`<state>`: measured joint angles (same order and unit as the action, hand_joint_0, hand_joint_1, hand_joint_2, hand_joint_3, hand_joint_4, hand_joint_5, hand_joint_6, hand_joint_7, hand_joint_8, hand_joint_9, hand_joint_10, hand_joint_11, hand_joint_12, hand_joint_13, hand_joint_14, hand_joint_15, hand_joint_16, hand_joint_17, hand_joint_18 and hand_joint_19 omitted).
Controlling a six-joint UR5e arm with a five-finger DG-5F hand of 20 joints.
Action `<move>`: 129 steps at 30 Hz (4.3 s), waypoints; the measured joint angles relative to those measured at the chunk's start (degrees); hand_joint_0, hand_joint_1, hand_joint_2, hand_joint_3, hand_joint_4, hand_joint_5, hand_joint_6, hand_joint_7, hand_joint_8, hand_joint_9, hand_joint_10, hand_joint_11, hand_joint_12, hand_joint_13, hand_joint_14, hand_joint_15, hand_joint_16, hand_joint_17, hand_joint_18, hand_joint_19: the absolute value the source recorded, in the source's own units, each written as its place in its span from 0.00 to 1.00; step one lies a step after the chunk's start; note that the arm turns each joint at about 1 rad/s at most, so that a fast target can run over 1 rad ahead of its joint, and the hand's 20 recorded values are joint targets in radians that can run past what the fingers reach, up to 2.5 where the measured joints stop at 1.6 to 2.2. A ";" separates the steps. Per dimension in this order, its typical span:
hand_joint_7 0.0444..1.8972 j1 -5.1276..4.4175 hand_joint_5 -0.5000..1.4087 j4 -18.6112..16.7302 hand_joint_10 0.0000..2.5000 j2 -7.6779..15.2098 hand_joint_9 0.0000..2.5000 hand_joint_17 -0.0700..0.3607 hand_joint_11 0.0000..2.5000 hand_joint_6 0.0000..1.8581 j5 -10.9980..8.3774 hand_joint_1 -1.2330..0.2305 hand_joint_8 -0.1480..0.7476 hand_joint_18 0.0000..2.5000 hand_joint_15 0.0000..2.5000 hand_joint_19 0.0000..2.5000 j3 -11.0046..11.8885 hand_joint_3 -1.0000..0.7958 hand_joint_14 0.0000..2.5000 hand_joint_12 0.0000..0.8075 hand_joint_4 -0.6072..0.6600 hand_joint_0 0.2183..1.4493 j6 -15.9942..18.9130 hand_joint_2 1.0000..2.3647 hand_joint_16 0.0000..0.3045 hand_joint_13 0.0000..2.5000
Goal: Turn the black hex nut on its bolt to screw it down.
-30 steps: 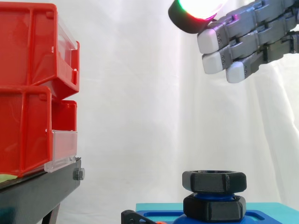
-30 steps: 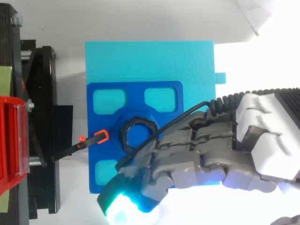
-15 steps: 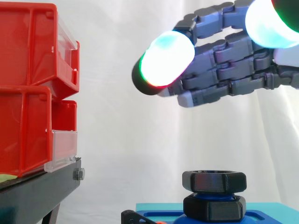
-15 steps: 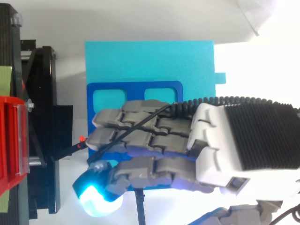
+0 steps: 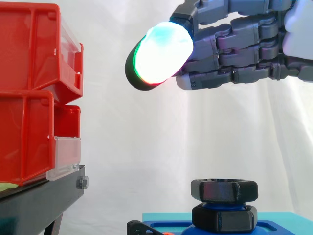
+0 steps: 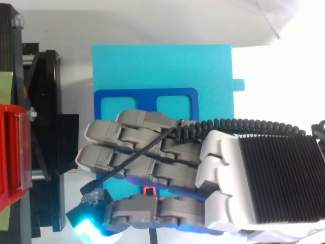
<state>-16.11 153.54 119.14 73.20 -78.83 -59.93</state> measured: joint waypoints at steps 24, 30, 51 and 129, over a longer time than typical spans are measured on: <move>0.50 -0.05 0.17 -0.17 0.00 4.58 0.04 0.43 0.01 0.27 0.07 0.83 0.44 0.00 0.00 0.04 1.20 0.28 0.00 0.45 0.71 0.16 -1.58 0.00 0.17 0.00; 0.55 0.20 0.17 0.42 0.00 4.63 0.04 0.43 0.02 0.27 0.39 0.84 0.44 0.00 0.00 0.05 1.22 0.28 0.00 0.44 0.71 0.17 -2.38 0.00 0.17 0.00; 0.56 1.84 0.18 0.40 0.00 4.65 0.07 0.43 0.02 0.27 4.77 0.82 0.46 0.00 0.00 0.04 1.21 0.28 0.00 0.44 0.72 0.17 -5.50 0.00 0.17 0.01; 0.66 5.54 0.15 6.55 0.00 7.60 0.08 0.46 0.09 0.28 11.91 0.76 0.46 0.04 0.00 0.05 5.11 0.28 0.00 0.44 0.71 0.17 -9.87 0.00 0.19 0.05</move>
<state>-10.57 160.09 126.74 85.10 -73.72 -69.80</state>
